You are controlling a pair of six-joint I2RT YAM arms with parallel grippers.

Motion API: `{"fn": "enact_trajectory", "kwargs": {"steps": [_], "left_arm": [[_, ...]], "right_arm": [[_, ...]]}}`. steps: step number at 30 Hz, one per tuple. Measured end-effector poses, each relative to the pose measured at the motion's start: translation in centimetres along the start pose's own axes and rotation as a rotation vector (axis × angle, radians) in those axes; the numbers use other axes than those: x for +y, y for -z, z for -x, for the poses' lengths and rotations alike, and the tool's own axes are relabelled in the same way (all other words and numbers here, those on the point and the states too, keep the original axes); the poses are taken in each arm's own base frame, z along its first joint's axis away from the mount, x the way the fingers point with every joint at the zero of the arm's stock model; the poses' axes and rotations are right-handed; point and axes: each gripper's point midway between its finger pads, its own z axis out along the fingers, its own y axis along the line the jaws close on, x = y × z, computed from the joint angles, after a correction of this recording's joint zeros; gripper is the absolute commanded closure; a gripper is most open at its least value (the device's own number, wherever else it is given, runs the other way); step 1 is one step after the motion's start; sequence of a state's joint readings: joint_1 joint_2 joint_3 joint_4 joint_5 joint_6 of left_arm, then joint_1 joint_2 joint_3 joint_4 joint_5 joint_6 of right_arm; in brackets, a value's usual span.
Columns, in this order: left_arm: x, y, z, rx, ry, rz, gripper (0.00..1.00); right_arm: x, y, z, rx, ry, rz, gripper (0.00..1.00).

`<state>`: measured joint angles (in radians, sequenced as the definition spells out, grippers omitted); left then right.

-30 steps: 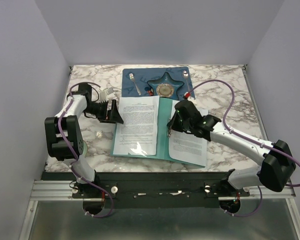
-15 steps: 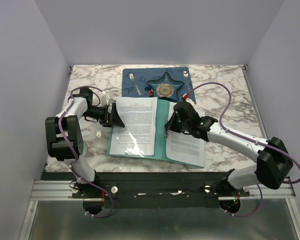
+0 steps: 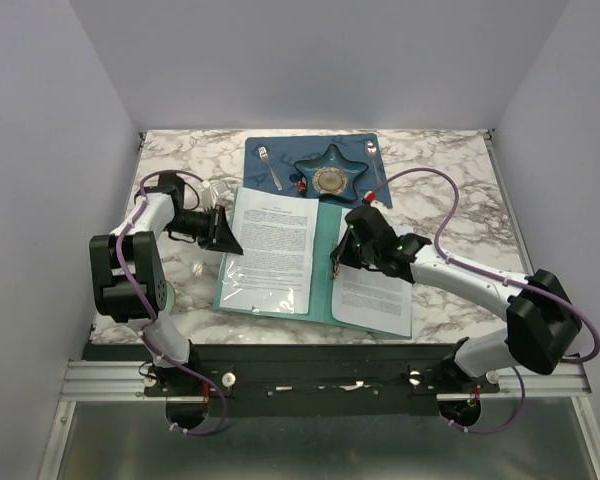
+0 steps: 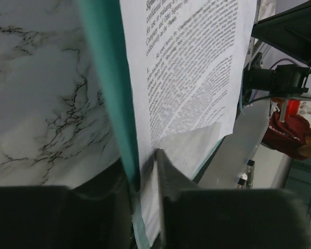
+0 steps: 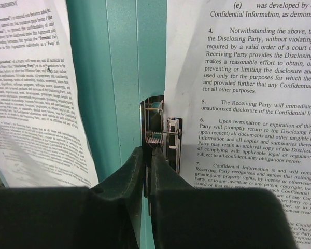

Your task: Put the files into the folder

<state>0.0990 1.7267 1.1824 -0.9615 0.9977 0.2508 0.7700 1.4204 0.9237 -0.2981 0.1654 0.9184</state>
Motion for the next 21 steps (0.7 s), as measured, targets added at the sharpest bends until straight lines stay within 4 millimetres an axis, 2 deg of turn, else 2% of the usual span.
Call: {"fn": "enact_trajectory", "kwargs": {"steps": [1, 4, 5, 8, 12, 15, 21], "left_arm": [[0.0, 0.1, 0.1, -0.002, -0.004, 0.001, 1.00], [-0.2, 0.2, 0.4, -0.005, 0.003, 0.002, 1.00], [-0.3, 0.2, 0.4, -0.006, 0.003, 0.002, 1.00], [-0.3, 0.3, 0.4, -0.005, 0.008, 0.005, 1.00], [-0.1, 0.4, 0.3, -0.001, 0.013, 0.031, 1.00], [0.0, 0.6, 0.3, -0.003, 0.013, 0.053, 1.00], [0.2, 1.2, 0.2, -0.006, 0.000, 0.103, 1.00]], "right_arm": [[0.0, -0.1, 0.0, 0.000, -0.001, 0.001, 0.99], [0.1, -0.3, -0.1, 0.004, 0.000, 0.005, 0.90], [0.1, -0.4, -0.2, 0.006, 0.001, 0.005, 0.79], [0.0, -0.8, -0.5, 0.017, 0.004, 0.001, 0.59], [-0.5, -1.2, -1.0, 0.035, 0.015, -0.018, 0.38], [-1.4, -1.5, -1.4, 0.049, 0.034, -0.054, 0.30], [-2.8, -1.1, -0.8, 0.030, 0.064, -0.144, 0.25]]}}
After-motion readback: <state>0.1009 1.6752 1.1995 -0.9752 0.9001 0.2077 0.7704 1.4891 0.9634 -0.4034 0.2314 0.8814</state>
